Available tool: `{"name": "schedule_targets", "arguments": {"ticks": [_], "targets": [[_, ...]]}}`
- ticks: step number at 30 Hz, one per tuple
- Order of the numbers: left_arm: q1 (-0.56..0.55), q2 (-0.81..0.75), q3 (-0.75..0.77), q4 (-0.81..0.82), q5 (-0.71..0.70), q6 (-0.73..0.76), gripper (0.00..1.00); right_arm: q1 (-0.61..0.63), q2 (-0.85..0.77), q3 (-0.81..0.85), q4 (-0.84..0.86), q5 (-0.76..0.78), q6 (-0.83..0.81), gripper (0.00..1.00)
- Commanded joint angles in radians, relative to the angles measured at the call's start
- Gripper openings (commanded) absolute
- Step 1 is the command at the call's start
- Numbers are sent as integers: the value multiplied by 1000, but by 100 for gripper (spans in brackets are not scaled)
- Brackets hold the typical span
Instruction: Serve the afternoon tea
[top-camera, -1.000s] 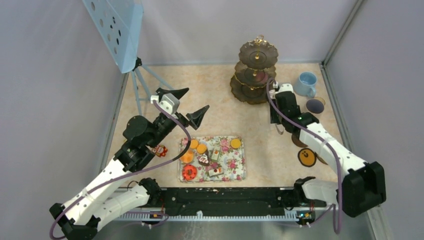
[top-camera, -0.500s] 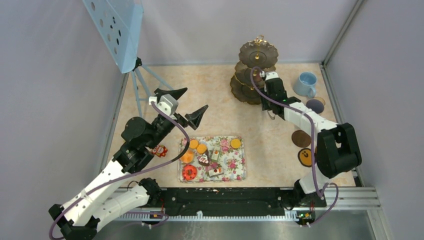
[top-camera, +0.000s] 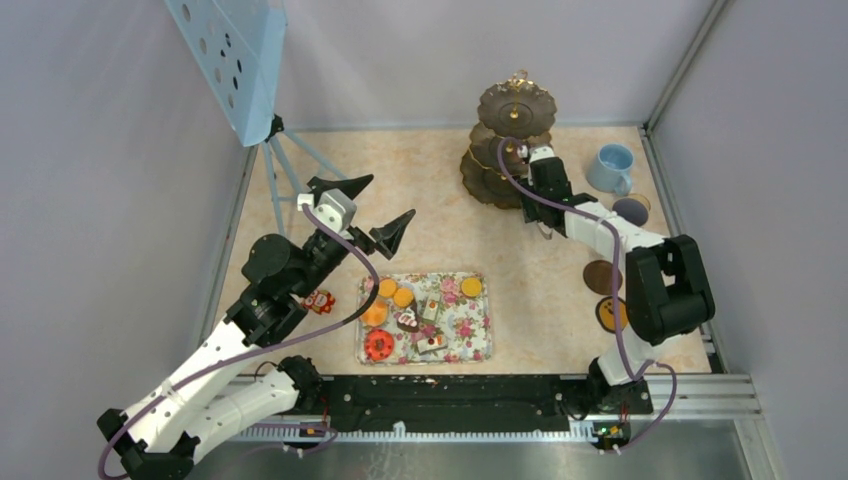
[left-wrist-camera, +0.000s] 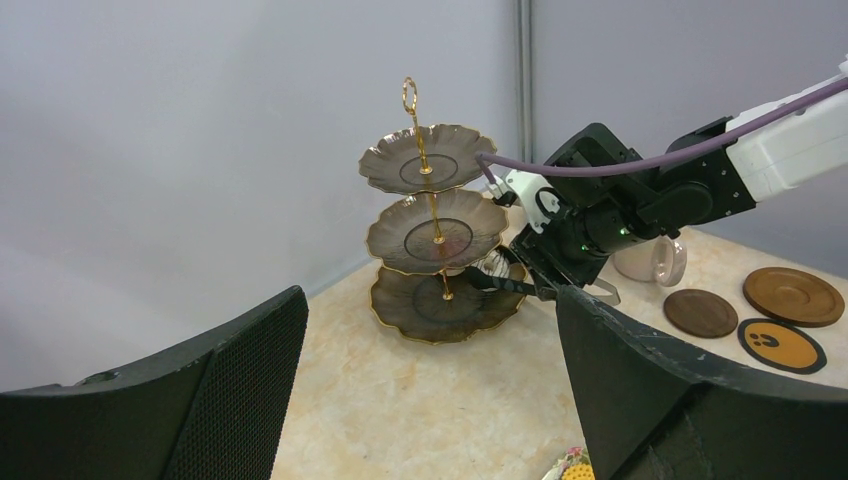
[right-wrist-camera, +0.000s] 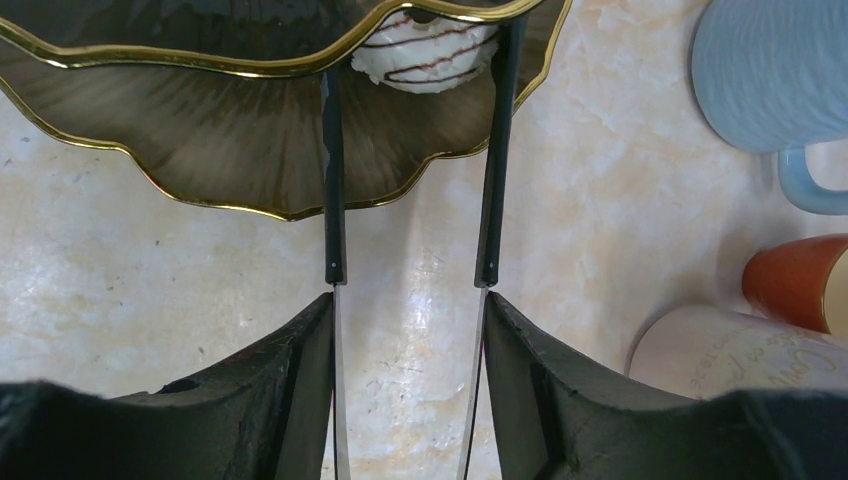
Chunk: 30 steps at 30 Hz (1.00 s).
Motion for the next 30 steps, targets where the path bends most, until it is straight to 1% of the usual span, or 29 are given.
{"name": "schedule_targets", "arguments": {"ticks": [1,6,11,13,15,19,22,24,25,27,28,30], "targets": [[-6,-11,0,39,-8,8,99,-12,0,46,57,-2,-16,52],[-6,-14,0,38,-8,7,99,-12,-14,42,58,-19,-16,55],[-6,-15,0,38,-8,6,99,-12,-42,45,32,-7,-7,54],[-6,-14,0,37,-5,5,99,-11,-75,51,-17,6,17,53],[-6,-15,0,38,-7,6,99,-11,-115,52,-80,11,76,53],[-6,-12,0,38,-12,9,99,-10,-216,31,-221,-12,146,52],[-6,-12,0,38,-13,10,99,0,-306,18,-319,-77,182,51],[-6,-14,-1,38,-16,12,99,20,-354,15,-386,-172,191,50],[-6,-15,-1,37,-18,12,99,45,-375,12,-416,-220,188,49],[-4,-18,-1,37,-57,12,99,150,-413,5,-454,-257,173,49],[-5,-21,-1,38,-66,13,99,242,-426,6,-465,-264,171,49],[-3,-27,-2,36,-88,13,99,370,-433,15,-463,-283,176,50]]}}
